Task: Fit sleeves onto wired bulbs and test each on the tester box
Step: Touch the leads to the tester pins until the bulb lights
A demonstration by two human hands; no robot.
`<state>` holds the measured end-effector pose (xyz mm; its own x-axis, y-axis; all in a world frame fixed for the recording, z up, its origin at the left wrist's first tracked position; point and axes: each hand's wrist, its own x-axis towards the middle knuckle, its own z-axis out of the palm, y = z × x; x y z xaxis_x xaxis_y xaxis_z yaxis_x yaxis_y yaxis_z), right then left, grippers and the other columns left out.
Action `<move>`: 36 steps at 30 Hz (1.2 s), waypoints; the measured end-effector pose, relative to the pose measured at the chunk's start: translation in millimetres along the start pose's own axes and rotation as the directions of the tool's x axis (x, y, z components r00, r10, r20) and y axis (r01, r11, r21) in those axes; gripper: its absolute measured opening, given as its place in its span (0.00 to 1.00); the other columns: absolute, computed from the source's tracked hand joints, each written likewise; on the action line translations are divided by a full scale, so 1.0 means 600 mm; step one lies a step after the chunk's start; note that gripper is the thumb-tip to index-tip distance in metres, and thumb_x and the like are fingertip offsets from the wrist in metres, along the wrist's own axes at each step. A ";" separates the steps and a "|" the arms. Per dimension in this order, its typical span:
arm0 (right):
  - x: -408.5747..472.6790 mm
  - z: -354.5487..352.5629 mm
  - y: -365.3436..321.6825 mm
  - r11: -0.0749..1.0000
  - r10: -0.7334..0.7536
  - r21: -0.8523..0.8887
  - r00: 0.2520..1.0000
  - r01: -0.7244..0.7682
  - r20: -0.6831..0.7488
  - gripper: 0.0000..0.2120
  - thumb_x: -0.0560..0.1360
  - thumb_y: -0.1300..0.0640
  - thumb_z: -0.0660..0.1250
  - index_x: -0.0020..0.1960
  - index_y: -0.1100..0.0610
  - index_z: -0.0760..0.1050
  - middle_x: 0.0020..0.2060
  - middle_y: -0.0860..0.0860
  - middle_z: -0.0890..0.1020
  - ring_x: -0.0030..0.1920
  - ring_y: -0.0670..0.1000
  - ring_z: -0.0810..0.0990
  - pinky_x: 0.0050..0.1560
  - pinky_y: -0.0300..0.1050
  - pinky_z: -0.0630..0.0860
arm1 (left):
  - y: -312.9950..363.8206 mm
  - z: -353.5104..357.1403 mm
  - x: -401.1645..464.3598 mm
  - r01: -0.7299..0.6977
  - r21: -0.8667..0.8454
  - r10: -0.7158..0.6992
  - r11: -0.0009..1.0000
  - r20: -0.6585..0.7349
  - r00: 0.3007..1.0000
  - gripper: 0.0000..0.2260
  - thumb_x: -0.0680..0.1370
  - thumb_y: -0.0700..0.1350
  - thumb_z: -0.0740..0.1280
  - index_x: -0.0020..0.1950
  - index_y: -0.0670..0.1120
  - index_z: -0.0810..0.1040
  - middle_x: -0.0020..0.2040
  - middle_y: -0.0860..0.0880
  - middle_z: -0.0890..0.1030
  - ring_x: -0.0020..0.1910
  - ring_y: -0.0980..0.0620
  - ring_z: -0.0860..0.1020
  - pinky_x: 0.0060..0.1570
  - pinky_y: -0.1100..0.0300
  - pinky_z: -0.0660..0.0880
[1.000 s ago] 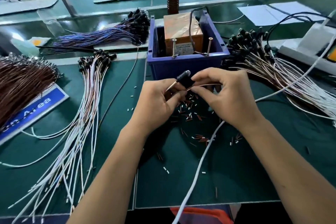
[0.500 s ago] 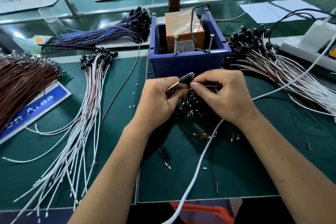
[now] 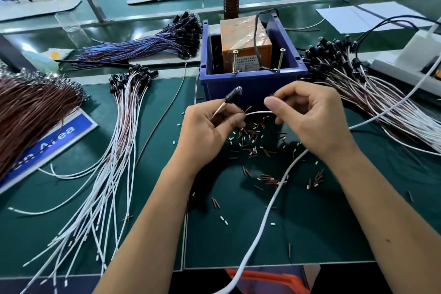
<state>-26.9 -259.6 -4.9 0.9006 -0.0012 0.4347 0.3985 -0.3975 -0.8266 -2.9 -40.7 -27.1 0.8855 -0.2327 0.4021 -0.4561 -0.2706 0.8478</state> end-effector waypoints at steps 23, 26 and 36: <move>0.000 -0.012 -0.008 0.690 -0.040 0.639 0.863 -0.340 0.503 0.20 0.84 0.46 0.60 0.54 0.57 0.86 0.44 0.58 0.88 0.31 0.51 0.82 0.27 0.37 0.73 | 0.035 -0.006 0.001 0.096 -0.615 -0.044 0.782 0.100 0.994 0.08 0.82 0.39 0.67 0.47 0.46 0.84 0.61 0.40 0.84 0.24 0.59 0.61 0.26 0.68 0.62; -0.004 -0.005 -0.011 0.823 0.042 0.416 0.772 -0.387 0.635 0.22 0.83 0.43 0.60 0.45 0.56 0.85 0.32 0.58 0.85 0.26 0.49 0.77 0.24 0.35 0.69 | 0.043 -0.005 -0.001 0.142 -0.642 -0.038 0.753 0.173 0.984 0.08 0.81 0.39 0.67 0.46 0.46 0.84 0.64 0.38 0.82 0.24 0.60 0.61 0.26 0.69 0.61; -0.014 0.025 -0.026 0.956 0.056 0.196 0.790 -0.219 0.611 0.19 0.86 0.50 0.61 0.46 0.58 0.84 0.29 0.56 0.83 0.24 0.50 0.73 0.27 0.35 0.68 | 0.041 0.005 -0.004 0.270 -0.559 -0.221 0.784 0.156 0.963 0.05 0.78 0.42 0.71 0.44 0.46 0.86 0.55 0.44 0.86 0.35 0.54 0.80 0.34 0.60 0.76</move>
<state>-38.1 -239.6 -1.3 0.8399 0.5370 0.0784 0.2172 -0.2002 -0.9554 -16.7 -49.8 -8.2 0.9395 -0.3098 0.1460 -0.0688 0.2470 0.9666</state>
